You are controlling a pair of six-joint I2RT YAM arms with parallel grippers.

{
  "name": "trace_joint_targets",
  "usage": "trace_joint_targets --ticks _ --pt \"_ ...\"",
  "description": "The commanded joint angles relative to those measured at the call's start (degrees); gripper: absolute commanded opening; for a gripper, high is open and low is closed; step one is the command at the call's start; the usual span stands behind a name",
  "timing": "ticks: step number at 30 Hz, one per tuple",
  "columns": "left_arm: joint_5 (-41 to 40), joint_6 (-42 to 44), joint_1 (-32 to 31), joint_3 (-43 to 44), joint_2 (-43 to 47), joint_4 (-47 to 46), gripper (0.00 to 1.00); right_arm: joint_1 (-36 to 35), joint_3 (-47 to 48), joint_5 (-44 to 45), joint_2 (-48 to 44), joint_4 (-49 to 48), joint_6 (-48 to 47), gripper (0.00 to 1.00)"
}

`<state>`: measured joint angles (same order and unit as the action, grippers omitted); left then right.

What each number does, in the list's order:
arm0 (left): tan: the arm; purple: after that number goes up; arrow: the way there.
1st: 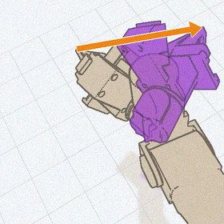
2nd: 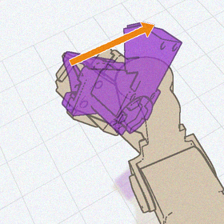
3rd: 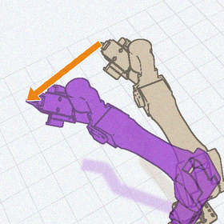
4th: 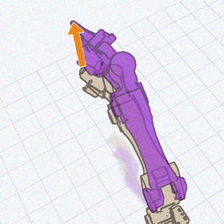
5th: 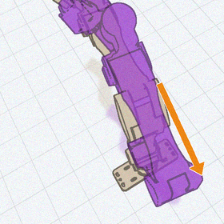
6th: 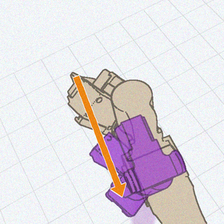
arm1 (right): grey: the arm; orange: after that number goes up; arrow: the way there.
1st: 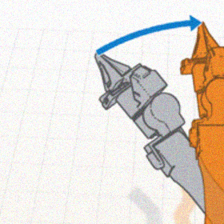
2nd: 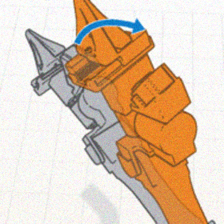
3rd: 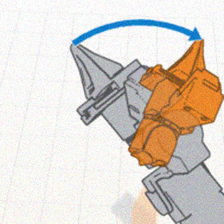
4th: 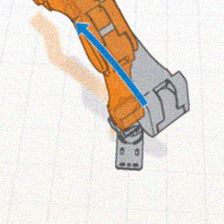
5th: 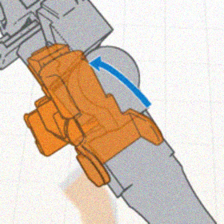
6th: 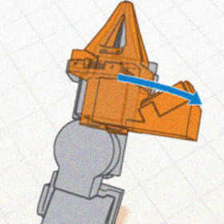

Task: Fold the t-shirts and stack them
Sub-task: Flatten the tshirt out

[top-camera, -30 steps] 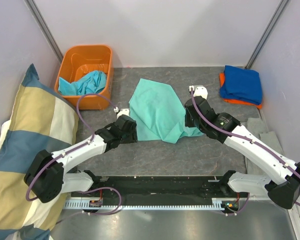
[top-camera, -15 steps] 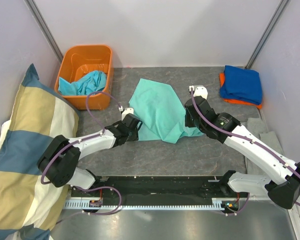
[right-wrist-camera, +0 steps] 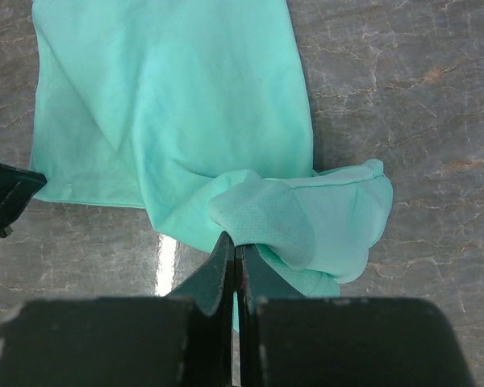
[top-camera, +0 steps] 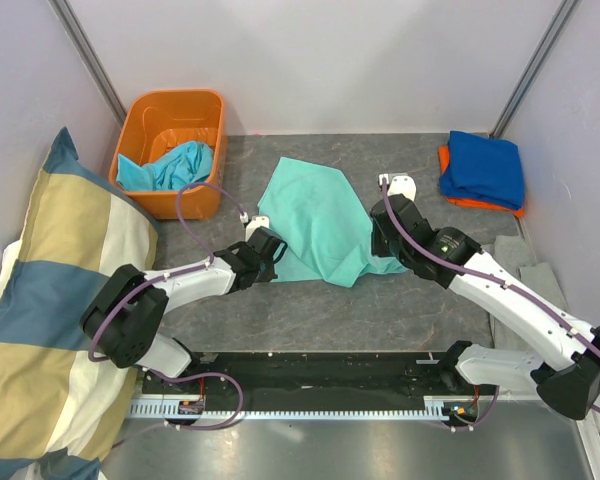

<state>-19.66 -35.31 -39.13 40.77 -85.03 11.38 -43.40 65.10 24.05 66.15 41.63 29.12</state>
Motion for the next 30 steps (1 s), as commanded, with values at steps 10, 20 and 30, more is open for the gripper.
trace_joint_targets --ticks 10,20,30 --pt "-2.58 0.85 -0.15 1.06 1.45 -0.39 0.02 -0.2 -4.72 8.96 -3.48 6.86 7.06 0.69" --pt "-2.93 4.11 -0.15 3.26 1.63 0.49 0.02 -0.28 -7.97 8.22 -5.94 14.0 14.99 0.91" --pt "-0.13 8.06 7.49 9.48 -2.32 -1.61 0.02 -0.64 -12.81 5.4 -7.53 14.98 19.57 0.94"
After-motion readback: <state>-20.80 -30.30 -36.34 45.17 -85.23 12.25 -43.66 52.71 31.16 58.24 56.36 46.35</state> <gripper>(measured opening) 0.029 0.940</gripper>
